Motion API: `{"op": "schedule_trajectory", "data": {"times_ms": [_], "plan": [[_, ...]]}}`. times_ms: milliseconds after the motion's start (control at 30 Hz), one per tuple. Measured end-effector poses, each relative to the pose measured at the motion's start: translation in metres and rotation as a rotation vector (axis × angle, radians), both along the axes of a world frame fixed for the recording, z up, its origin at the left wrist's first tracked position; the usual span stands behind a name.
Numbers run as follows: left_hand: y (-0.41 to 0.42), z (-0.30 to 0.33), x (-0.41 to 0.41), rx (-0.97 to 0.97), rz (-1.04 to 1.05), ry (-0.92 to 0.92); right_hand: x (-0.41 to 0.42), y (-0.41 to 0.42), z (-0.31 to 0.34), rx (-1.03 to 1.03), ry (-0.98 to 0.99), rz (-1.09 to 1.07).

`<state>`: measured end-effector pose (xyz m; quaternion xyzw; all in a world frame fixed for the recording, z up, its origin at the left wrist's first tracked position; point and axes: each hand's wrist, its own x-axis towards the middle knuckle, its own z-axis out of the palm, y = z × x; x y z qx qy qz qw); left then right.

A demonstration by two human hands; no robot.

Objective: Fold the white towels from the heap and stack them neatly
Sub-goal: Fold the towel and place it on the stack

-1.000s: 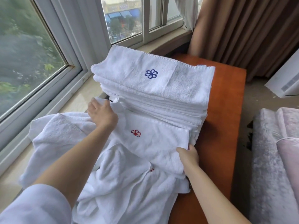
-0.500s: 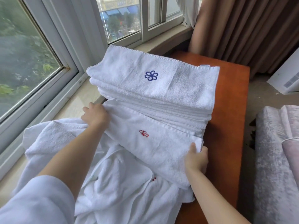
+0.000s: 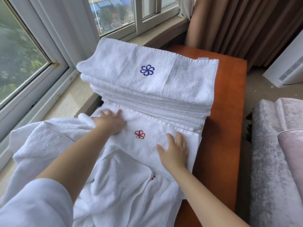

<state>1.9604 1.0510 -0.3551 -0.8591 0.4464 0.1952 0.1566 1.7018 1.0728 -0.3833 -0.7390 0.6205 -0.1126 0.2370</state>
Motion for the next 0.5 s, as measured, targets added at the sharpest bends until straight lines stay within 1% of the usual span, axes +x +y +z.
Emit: {"op": "schedule_trajectory", "data": {"times_ms": [33, 100, 267, 433, 500], "plan": [[0.001, -0.003, 0.001, 0.013, 0.014, -0.01, 0.001, -0.001, -0.004, 0.073, 0.03, 0.079], [0.006, -0.01, -0.001, 0.011, 0.058, -0.045, 0.002, -0.006, -0.013, 0.137, 0.075, 0.152], [0.013, -0.02, -0.011, -0.035, 0.103, -0.098, 0.002, -0.012, -0.026, 0.123, 0.181, 0.224], [0.01, -0.003, -0.025, 0.058, 0.07, -0.172, 0.001, -0.01, -0.019, 0.118, 0.192, 0.24], [0.012, 0.002, -0.036, 0.063, 0.037, -0.16, -0.003, -0.005, -0.019, 0.101, 0.185, 0.241]]}}
